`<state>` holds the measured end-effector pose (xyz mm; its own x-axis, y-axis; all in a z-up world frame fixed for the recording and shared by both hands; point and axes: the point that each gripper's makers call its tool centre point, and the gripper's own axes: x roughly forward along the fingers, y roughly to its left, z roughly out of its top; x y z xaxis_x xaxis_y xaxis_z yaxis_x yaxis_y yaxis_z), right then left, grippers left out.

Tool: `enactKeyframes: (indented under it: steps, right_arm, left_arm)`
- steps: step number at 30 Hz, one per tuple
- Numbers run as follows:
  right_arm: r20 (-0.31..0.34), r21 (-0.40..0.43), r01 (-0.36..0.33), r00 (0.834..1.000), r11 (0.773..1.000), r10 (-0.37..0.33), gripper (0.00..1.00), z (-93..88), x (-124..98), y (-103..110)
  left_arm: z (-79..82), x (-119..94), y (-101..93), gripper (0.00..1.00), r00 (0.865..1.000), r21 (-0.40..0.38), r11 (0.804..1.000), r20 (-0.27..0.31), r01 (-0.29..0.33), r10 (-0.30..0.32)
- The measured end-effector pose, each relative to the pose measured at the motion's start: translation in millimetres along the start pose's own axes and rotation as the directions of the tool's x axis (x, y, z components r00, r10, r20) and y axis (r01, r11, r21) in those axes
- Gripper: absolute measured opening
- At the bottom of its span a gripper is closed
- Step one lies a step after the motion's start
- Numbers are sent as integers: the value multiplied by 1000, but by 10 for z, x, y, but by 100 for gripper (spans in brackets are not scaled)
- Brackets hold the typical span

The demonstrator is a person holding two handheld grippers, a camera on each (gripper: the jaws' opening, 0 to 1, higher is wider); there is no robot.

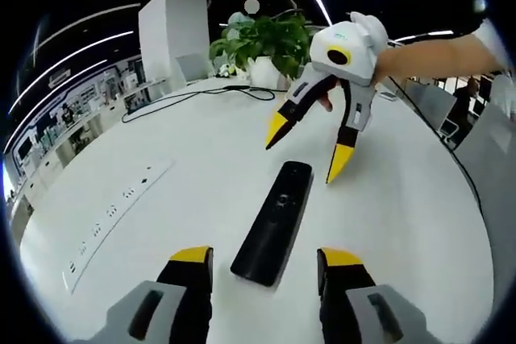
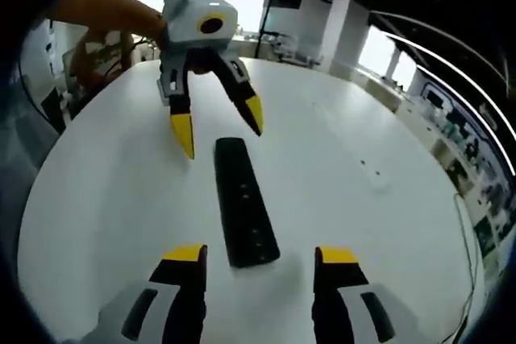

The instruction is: Press the specified remote control buttons in sequence, fully releasing each button before pressing the next.

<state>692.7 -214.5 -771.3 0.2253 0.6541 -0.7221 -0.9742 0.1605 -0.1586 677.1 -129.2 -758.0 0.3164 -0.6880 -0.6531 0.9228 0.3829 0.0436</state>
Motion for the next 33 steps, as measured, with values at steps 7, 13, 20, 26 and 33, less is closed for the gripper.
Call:
enactKeyframes:
  steps: [7,13,20,26,33]
  right_arm:
    - [-11,-10,-35,999,999,35,45,-1,63,26]
    - [-12,-16,-53,999,998,53,40,17,75,45]
    - [-9,-16,-80,997,997,80,33,44,95,76]
    - [-10,-16,-97,995,995,97,26,59,97,106]
    - [-16,3,-103,995,995,103,23,56,95,94]
  left_arm:
    - [-33,20,-53,48,1000,-5,1000,-22,11,-11]
    - [-74,48,-8,40,999,-5,1000,-32,26,-26]
    - [-89,83,-32,40,998,-24,998,-43,51,-52]
    - [-115,76,78,37,997,-22,998,-50,56,-57]
    - [-158,26,139,28,997,-12,998,-55,58,-59]
